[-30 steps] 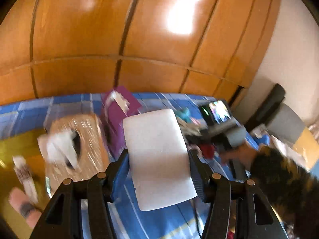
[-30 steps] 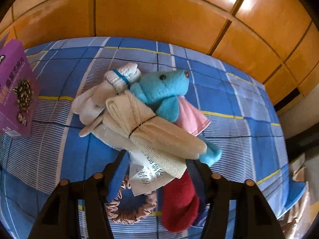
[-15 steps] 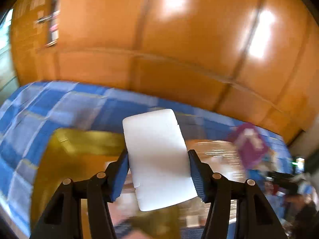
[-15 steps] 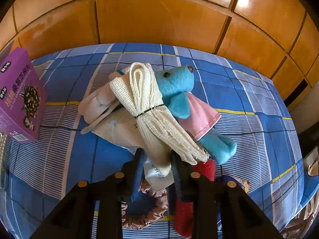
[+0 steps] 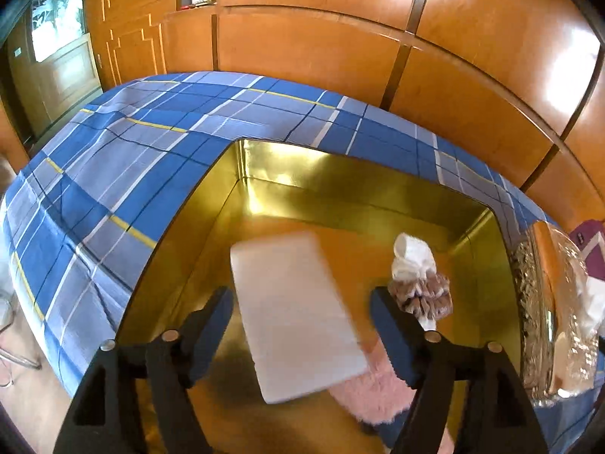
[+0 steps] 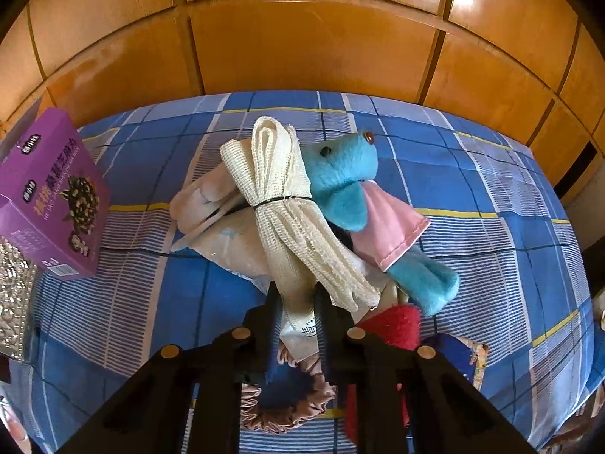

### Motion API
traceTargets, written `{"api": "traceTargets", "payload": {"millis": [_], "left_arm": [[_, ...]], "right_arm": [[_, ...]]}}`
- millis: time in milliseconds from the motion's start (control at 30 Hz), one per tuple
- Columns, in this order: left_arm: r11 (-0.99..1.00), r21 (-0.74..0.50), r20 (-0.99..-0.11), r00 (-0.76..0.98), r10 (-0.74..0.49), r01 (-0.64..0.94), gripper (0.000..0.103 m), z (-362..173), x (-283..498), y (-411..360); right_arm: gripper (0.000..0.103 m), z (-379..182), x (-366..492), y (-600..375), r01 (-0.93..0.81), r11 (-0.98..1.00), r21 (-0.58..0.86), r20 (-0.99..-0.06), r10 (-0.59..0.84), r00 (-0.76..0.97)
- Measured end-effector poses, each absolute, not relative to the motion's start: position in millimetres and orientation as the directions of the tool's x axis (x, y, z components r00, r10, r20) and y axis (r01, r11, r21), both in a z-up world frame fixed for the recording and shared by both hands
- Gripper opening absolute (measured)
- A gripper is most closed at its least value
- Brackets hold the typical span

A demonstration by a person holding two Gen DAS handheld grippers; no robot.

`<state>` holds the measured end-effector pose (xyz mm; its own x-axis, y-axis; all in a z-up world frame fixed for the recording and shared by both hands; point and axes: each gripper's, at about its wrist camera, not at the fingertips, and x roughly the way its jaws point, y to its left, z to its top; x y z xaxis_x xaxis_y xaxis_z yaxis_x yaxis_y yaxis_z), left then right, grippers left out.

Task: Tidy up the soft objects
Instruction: 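Place the white sponge pad in the gold tray while right tool reaches the cream cloth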

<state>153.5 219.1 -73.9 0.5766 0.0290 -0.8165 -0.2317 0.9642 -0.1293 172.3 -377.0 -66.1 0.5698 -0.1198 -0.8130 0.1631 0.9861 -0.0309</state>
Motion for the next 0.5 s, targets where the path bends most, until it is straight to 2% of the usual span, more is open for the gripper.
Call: {"api": "traceTargets", "payload": {"millis": [200, 333, 500], "left_arm": [[0.964, -0.153, -0.787, 0.617, 0.014, -0.217, 0.084, -58.8, 124.5, 207.7], [0.972, -0.167, -0.759, 0.65, -0.019, -0.167, 0.085, -46.2, 102.8, 192.3], [0.981, -0.163, -0.738, 0.673, -0.049, -0.107, 0.085, -35.9, 83.1, 170.4]], "right_arm": [[0.011, -57.6, 166.6, -381.6, 0.157, 0.983, 0.097, -0.804, -0.016, 0.594], [0.009, -49.7, 154.7, -381.8, 0.164, 0.965, 0.203, -0.787, 0.061, 0.614], [0.005, -42.7, 141.8, -370.4, 0.159, 0.953, 0.257, -0.772, 0.104, 0.627]]}}
